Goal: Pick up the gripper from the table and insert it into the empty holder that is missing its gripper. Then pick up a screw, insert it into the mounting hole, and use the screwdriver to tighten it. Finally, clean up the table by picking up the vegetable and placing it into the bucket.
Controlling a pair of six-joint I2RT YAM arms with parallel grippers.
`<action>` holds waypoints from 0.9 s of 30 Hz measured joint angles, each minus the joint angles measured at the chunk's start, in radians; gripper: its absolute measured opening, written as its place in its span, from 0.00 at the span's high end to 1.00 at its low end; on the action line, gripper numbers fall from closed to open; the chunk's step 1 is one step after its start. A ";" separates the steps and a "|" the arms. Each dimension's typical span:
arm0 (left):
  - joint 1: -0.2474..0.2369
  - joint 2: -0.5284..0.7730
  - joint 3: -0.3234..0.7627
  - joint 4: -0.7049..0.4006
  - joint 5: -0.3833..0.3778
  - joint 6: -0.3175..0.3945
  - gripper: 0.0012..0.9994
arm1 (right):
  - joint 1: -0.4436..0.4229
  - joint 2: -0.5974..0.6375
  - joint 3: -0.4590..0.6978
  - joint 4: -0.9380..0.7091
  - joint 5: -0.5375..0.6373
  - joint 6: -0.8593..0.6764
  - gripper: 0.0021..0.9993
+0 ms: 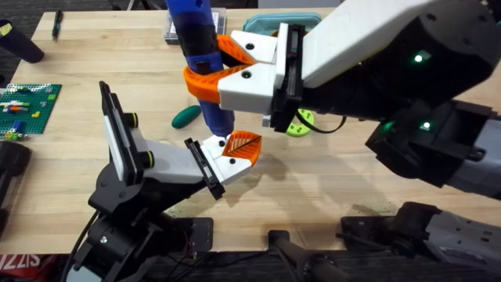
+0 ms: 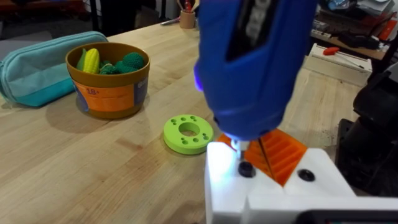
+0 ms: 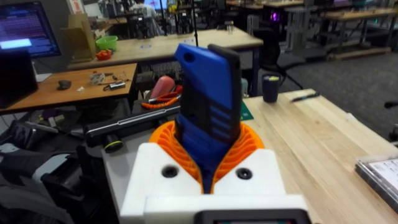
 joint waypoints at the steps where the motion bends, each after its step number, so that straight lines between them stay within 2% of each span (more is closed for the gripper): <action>1: 0.000 0.000 0.000 -0.002 0.000 -0.001 0.99 | 0.000 0.000 0.000 -0.010 0.000 0.000 0.95; 10: 0.000 0.001 0.000 -0.001 0.000 -0.004 0.99 | 0.000 0.009 -0.001 0.015 0.000 -0.001 0.95; 16: 0.000 0.001 0.000 0.000 0.000 -0.004 0.99 | 0.000 0.010 -0.006 0.113 -0.003 -0.001 0.95; 27: 0.000 0.001 0.000 0.000 0.000 -0.004 0.99 | 0.000 -0.050 -0.007 0.119 -0.003 0.018 0.95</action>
